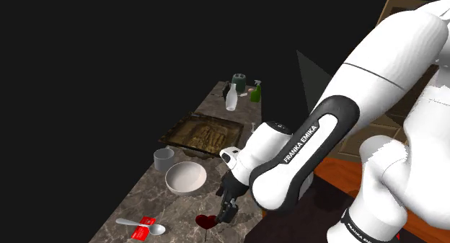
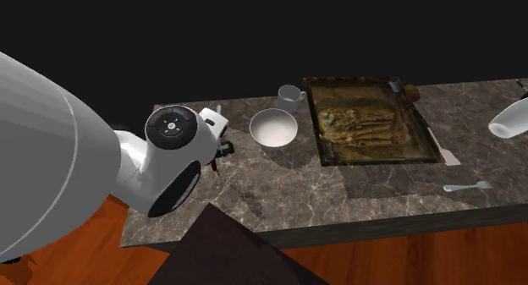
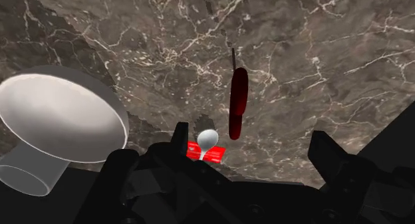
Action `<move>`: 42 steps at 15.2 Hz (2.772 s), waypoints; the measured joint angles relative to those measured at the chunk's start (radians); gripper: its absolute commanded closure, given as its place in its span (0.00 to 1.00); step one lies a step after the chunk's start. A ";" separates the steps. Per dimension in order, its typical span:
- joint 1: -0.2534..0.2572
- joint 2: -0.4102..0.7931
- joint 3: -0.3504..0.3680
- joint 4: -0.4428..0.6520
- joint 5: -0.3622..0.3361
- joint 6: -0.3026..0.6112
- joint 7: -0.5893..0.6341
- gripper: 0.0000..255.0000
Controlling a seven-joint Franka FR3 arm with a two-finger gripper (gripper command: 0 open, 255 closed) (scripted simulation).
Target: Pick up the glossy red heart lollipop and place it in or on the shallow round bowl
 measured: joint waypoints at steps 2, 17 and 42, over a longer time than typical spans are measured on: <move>-0.033 0.052 0.067 0.048 0.232 0.023 -0.203 0.00; -0.207 0.211 0.269 0.225 0.778 0.090 -0.757 1.00; 0.009 -0.169 -0.147 -0.032 -0.663 -0.146 0.537 1.00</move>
